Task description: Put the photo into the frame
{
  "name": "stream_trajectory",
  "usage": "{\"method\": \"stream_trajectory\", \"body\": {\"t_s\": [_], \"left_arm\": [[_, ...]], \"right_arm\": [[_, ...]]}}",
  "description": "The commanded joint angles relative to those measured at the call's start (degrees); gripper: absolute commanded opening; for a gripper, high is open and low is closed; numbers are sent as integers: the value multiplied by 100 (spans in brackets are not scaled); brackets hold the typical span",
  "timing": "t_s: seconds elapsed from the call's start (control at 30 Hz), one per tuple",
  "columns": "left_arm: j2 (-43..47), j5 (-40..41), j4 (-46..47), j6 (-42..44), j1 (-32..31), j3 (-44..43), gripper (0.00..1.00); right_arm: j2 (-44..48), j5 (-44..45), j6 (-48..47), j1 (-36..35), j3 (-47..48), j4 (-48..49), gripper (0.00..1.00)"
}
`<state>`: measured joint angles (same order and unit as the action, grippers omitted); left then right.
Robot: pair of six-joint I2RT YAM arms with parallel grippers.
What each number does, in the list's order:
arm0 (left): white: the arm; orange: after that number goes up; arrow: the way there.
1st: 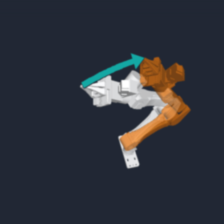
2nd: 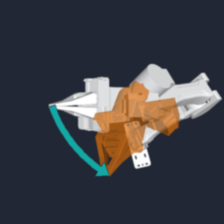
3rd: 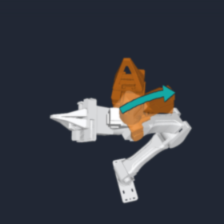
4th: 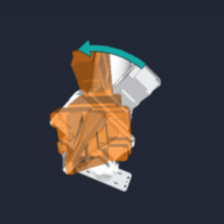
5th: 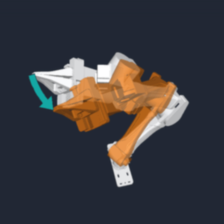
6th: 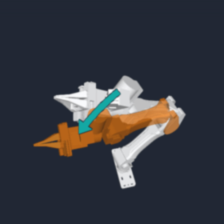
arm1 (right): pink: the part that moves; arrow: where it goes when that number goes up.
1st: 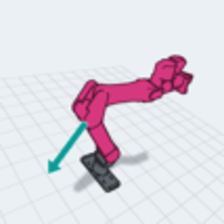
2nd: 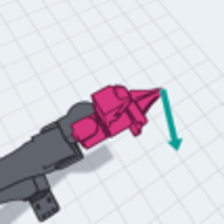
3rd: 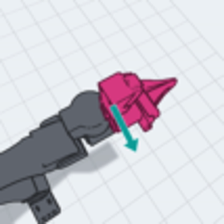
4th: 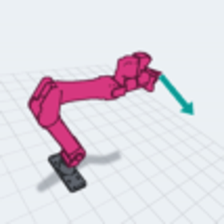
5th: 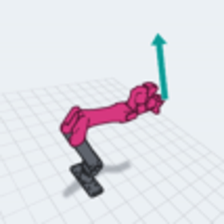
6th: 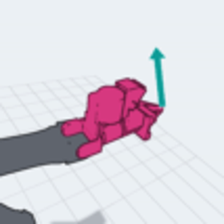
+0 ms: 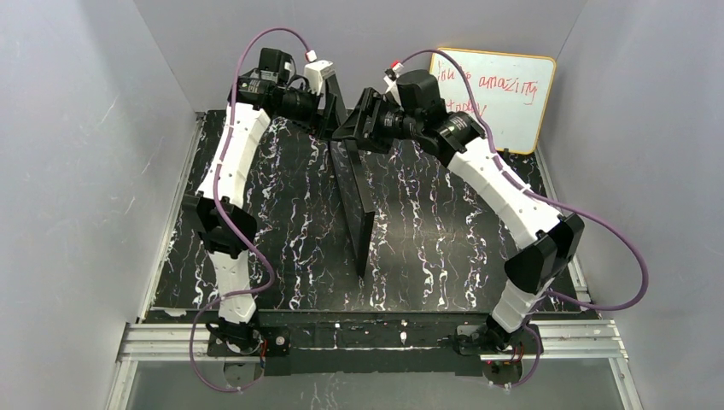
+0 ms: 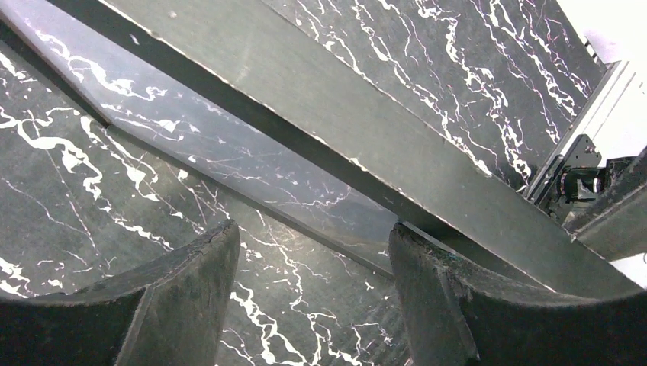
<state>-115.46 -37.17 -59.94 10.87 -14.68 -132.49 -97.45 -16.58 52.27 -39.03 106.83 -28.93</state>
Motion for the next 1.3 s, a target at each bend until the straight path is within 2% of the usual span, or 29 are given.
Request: {"method": "stream_trajectory", "body": {"t_s": [0.0,0.13,0.33,0.67,0.9,1.17,1.27], "left_arm": [[-67,50,-94,-66,-144,-190,69],[-117,119,-131,-35,-206,-186,69],[13,261,-166,118,-217,164,70],[700,508,18,690,-63,1889,70],[791,547,216,983,283,2759,69],[629,737,306,1519,790,3417,69],[573,972,400,1825,946,3735,69]], "right_arm": [[-352,355,-1155,8,847,-1454,70],[-525,792,-1490,1,1300,-2005,64],[-339,1343,-1707,0,1298,-2210,57],[73,2237,-2200,8,1262,-2952,56],[427,2581,-2385,8,653,-3160,54],[978,2396,-2388,157,-614,-2672,37],[1238,2036,-2318,264,-1218,-2214,35]]}}
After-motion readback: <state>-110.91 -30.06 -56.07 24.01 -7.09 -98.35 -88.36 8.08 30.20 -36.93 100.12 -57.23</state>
